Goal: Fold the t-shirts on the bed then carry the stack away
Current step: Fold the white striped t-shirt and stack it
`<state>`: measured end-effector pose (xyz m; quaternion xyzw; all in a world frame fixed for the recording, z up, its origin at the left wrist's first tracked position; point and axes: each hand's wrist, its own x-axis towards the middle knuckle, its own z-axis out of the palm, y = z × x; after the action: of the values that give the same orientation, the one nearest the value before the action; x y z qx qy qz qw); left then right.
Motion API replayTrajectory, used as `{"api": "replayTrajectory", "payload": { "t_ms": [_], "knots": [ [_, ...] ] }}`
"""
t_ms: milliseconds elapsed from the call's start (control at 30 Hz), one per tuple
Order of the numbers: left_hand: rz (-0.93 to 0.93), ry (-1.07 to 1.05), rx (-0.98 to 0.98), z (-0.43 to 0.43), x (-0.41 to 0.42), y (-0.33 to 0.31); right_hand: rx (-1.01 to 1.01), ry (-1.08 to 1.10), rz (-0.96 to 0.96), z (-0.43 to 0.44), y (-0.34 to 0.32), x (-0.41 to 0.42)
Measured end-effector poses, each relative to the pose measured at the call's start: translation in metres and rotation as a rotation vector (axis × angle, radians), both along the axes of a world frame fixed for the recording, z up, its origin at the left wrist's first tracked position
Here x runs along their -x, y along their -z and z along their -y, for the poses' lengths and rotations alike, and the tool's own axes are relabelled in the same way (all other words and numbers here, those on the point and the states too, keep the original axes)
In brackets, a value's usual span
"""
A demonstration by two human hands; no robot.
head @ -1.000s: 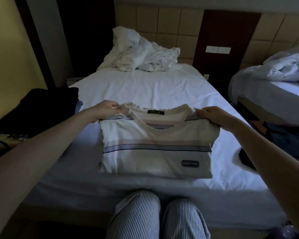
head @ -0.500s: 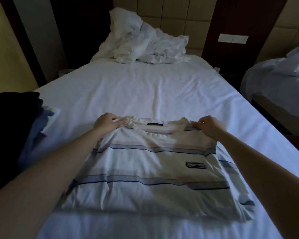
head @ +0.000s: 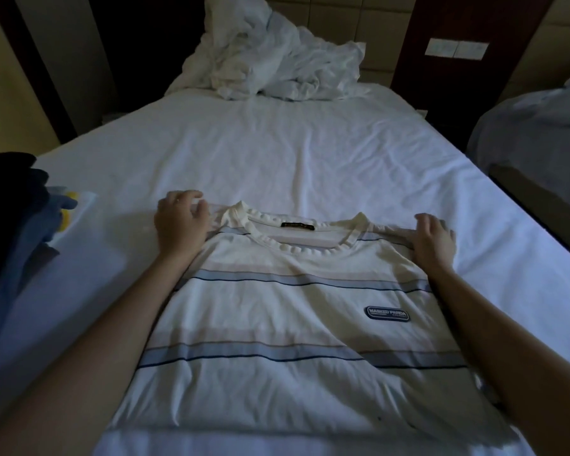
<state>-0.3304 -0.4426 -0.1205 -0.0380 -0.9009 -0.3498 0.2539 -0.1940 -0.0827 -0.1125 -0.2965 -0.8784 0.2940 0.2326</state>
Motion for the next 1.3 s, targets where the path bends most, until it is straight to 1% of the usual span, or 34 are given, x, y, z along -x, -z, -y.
{"api": "replayTrajectory", "payload": {
  "t_ms": [67, 133, 200, 233, 367, 467, 500, 567, 633, 733, 800, 833, 967, 1033, 1133, 1167, 1233, 1300],
  "knots": [
    [0.152, -0.080, 0.042, 0.004, 0.005, 0.000, -0.014, 0.043, 0.170, -0.007, -0.001, 0.004],
    [0.288, -0.050, 0.038, 0.006, 0.009, 0.001, 0.029, -0.045, 0.220, -0.015, -0.006, 0.009],
    [0.313, 0.028, -0.018, 0.007, 0.010, -0.001, 0.107, -0.157, 0.229, -0.020, -0.014, 0.012],
    [0.303, 0.083, -0.055, 0.008, 0.013, -0.002, 0.103, -0.186, 0.233, -0.022, -0.017, 0.013],
    [0.259, 0.277, -0.224, 0.026, 0.025, -0.012, 0.053, -0.168, 0.114, -0.026, -0.018, 0.019],
    [0.234, 0.323, -0.233, 0.038, 0.037, -0.011, 0.082, -0.143, 0.086, -0.030, -0.015, 0.024],
    [0.247, 0.326, -0.276, 0.040, 0.039, -0.009, 0.100, -0.143, 0.070, -0.030, -0.013, 0.024],
    [0.299, 0.322, -0.403, 0.044, 0.043, -0.009, 0.175, -0.143, -0.017, -0.030, -0.010, 0.022],
    [0.414, 0.343, -0.566, 0.048, 0.046, -0.010, 0.283, -0.173, -0.119, -0.031, -0.007, 0.017],
    [0.552, 0.354, -0.721, 0.054, 0.048, -0.012, 0.440, -0.266, -0.122, -0.037, -0.009, 0.005],
    [0.547, 0.389, -0.737, 0.054, 0.049, -0.013, 0.602, -0.317, -0.181, -0.042, -0.011, 0.002],
    [0.531, 0.408, -0.738, 0.054, 0.049, -0.013, 0.643, -0.322, -0.218, -0.043, -0.012, 0.002],
    [0.471, 0.401, -0.781, 0.045, 0.038, -0.024, 0.709, -0.313, -0.318, -0.046, -0.010, 0.003],
    [0.465, 0.418, -0.811, 0.041, 0.033, -0.026, 0.731, -0.344, -0.355, -0.046, -0.010, 0.001],
    [0.513, 0.408, -0.882, 0.034, 0.020, -0.034, 0.707, -0.330, -0.339, -0.048, -0.007, 0.002],
    [0.505, 0.391, -0.896, 0.035, 0.023, -0.032, 0.650, -0.299, -0.314, -0.048, -0.006, 0.003],
    [0.502, 0.387, -0.960, 0.038, 0.026, -0.032, 0.471, -0.271, -0.256, -0.049, -0.002, 0.008],
    [0.483, 0.425, -0.963, 0.041, 0.030, -0.031, 0.367, -0.294, -0.220, -0.049, 0.002, 0.012]
  ]
}}
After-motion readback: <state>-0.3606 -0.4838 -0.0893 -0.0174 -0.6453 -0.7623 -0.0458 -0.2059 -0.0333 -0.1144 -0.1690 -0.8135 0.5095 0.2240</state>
